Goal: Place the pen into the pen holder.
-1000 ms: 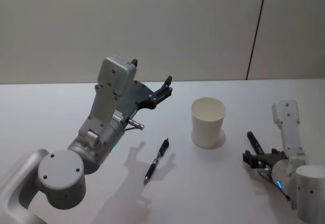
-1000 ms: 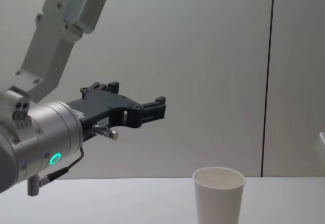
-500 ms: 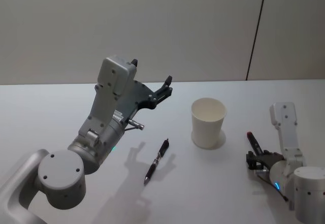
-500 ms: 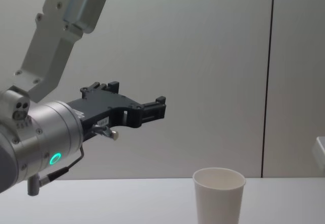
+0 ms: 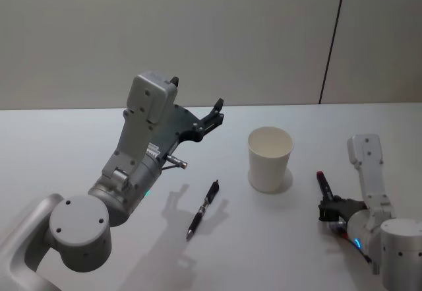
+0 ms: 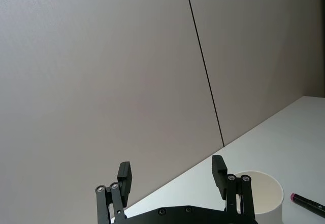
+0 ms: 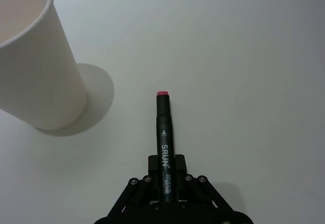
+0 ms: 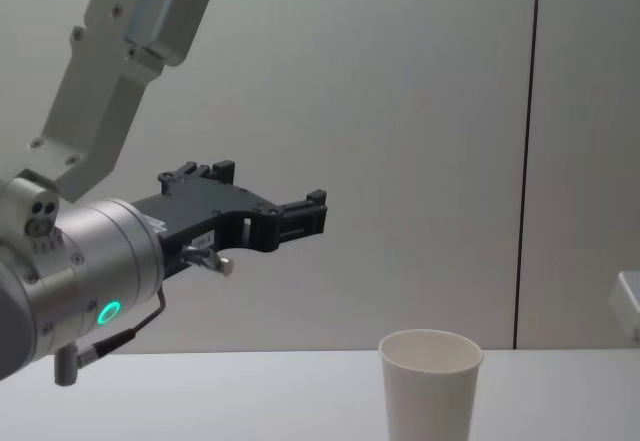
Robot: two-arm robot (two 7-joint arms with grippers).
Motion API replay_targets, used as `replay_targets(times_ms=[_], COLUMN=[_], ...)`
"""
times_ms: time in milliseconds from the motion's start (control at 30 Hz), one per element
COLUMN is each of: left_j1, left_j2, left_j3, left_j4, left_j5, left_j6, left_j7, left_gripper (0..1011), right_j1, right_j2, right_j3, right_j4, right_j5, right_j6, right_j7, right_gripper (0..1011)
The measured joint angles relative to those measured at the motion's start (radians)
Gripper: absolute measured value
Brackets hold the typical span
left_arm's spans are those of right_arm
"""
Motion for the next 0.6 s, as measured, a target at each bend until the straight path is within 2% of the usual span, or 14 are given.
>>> replay_targets(times_ms=[233,600], left_j1=[0.0,0.0], left_j2=[0.0,0.0], left_j3=[0.0,0.0], left_j4=[0.0,0.0], left_j5=[0.0,0.0], left_j6=[0.0,0.0], left_j7=[0.0,0.0], left_gripper=[1008,1008], right_j1=[-0.005,-0.031], right_j2=[-0.001,0.003], right_j3=[-0.002,0.0], right_j4=[-0.008,-0.067], right_j5=[0.002,0.003], right_j6=[-0.016,-0.1], right_j7=[0.009,0.029], right_gripper=[169,169])
